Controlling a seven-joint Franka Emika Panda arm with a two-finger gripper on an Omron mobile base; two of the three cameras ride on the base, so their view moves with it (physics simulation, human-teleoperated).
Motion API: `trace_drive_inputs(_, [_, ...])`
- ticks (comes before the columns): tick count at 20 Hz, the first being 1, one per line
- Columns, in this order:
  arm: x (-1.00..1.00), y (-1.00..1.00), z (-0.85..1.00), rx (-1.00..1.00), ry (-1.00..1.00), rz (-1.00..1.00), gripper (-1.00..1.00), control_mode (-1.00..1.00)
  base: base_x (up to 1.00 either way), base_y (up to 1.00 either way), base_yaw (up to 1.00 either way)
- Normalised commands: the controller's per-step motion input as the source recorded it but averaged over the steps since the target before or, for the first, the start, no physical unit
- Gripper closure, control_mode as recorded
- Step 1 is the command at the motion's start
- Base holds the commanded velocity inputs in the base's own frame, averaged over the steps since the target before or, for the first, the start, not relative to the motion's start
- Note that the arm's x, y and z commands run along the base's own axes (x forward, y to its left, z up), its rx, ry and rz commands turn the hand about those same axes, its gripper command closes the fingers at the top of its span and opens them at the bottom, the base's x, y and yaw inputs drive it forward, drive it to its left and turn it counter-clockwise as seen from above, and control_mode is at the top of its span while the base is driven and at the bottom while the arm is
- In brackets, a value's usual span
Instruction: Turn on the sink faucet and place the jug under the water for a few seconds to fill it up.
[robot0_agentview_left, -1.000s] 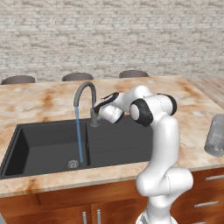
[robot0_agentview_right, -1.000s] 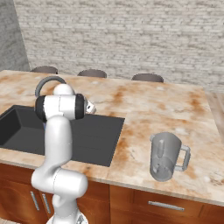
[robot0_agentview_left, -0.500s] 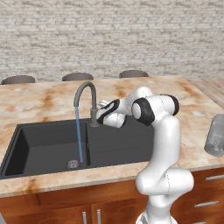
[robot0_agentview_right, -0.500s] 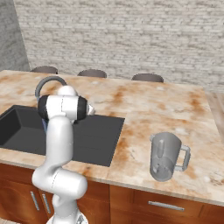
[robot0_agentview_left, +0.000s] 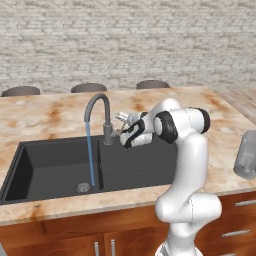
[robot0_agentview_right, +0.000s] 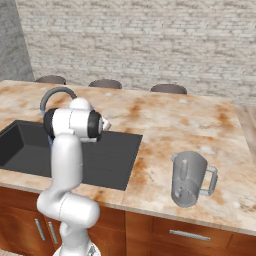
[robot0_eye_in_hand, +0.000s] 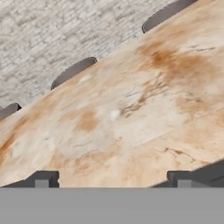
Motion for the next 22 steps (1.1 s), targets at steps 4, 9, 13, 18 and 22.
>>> trace_drive_inputs(4, [0.07,0.0,1.0,0.0,0.03,-0.02,-1.0,-1.0,0.0,0.0,0.0])
trace_drive_inputs(9, [0.0,0.0,0.23,0.0,0.03,0.0,-1.0,-1.0,0.0,0.0,0.0])
trace_drive_inputs(13, [-0.1,0.0,0.66,0.0,-0.09,0.0,-1.0,-1.0,0.0,0.0,0.0])
trace_drive_inputs(18, [-0.38,0.0,1.0,0.0,-0.03,0.0,-1.0,-1.0,0.0,0.0,0.0])
trace_drive_inputs(22, [-0.57,-0.09,1.0,0.02,0.0,0.0,-1.0,-1.0,0.0,0.0,0.0])
